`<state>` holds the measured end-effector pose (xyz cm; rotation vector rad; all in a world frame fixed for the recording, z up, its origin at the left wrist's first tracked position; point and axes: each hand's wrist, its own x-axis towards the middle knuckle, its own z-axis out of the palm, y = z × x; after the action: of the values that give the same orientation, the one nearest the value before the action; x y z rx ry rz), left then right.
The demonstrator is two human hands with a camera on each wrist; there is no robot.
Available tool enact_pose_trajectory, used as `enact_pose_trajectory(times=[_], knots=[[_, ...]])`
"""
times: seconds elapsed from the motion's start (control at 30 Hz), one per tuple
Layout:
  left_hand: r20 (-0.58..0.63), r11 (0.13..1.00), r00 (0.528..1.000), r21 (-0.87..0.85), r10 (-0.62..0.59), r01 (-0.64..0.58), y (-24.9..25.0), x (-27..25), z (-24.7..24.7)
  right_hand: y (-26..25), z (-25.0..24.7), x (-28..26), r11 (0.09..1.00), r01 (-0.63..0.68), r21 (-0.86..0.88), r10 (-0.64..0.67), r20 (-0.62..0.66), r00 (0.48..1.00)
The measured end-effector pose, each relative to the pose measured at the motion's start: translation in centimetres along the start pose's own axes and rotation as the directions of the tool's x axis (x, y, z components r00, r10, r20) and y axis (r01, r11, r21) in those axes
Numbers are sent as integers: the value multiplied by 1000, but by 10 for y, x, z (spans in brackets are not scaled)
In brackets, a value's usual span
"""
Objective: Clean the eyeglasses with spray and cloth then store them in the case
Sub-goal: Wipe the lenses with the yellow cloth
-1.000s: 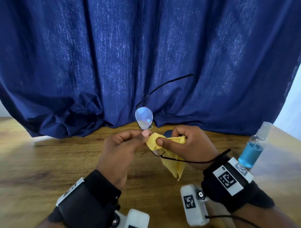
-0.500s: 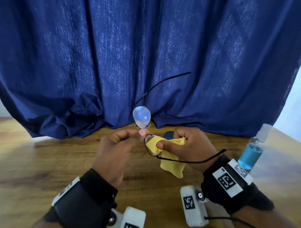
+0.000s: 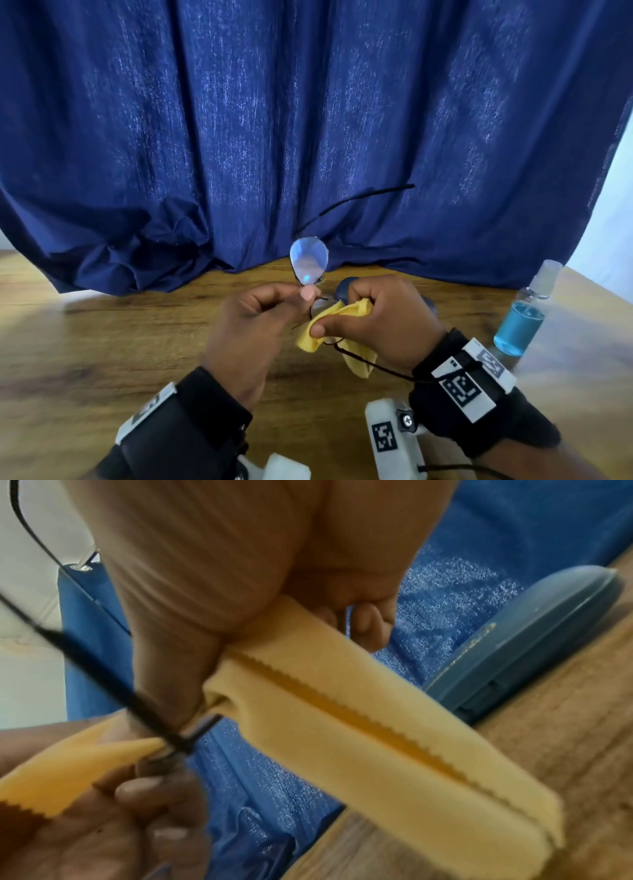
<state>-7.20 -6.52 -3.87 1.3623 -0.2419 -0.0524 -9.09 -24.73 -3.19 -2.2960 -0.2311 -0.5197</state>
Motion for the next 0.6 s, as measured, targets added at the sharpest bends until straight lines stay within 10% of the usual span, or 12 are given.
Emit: enact_pose_trajectory(times=[0.6], knots=[[-45, 998, 997, 30, 65, -64, 4, 5, -6, -1, -8, 1, 994, 20, -105, -19, 13, 1000]])
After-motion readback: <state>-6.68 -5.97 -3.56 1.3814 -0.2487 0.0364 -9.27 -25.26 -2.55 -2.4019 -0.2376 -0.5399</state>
